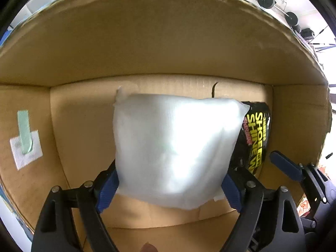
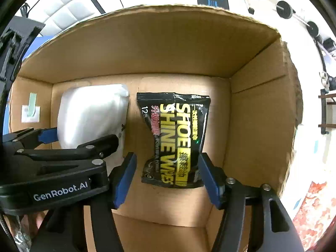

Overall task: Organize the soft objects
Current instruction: 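Lower both packs into the box and open both tools, then withdraw both tools from the box toward the remaining snacks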

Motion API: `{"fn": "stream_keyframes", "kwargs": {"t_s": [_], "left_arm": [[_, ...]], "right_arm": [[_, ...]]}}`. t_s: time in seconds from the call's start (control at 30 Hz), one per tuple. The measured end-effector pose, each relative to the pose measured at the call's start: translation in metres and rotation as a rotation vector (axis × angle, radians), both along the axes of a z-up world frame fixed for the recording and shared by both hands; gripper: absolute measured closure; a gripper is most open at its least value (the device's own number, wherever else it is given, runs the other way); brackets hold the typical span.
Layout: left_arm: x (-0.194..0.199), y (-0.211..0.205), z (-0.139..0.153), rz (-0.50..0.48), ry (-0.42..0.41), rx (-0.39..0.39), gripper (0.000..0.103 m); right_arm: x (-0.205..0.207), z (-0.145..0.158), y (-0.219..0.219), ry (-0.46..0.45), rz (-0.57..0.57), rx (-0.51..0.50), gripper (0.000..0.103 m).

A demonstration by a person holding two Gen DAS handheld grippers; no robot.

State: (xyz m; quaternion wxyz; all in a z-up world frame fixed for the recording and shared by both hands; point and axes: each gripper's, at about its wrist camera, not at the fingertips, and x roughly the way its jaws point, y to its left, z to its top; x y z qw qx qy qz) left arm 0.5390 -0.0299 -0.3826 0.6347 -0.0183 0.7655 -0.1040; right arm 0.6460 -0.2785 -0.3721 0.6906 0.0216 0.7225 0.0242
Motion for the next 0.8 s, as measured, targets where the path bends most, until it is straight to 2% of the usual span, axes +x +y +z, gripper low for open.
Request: {"fn": "stream_keyframes", "kwargs": {"t_s": [0.1,0.23,0.27,0.43,0.7,0.8], "left_arm": [[-0.007,0.001,0.011,0.005,-0.007,0.002,0.016],[-0.022,0.003,0.033,-0.002,-0.063,0.008,0.007],[-0.027,0.002,0.039,-0.01,-0.079,0.02,0.007],[-0.052,0.006,0.061,-0.023,-0.138,0.052,0.006],[-0.078,0.018,0.078,0.003,-0.201,0.086,0.006],[-0.081,0.017,0.094,-0.002,-0.276,0.11,0.006]], "right_arm": [[-0.007,0.007,0.002,-0.016,0.012,-0.016,0.035],[-0.028,0.021,0.001,-0.064,-0.002,-0.04,0.013],[-0.032,0.023,0.001,-0.072,-0.007,-0.044,0.012],[-0.063,0.023,0.0,-0.081,-0.03,-0.065,0.012],[-0.096,0.032,0.008,-0.123,-0.022,-0.129,0.012],[-0.1,0.045,0.007,-0.151,-0.039,-0.141,0.012]]}}
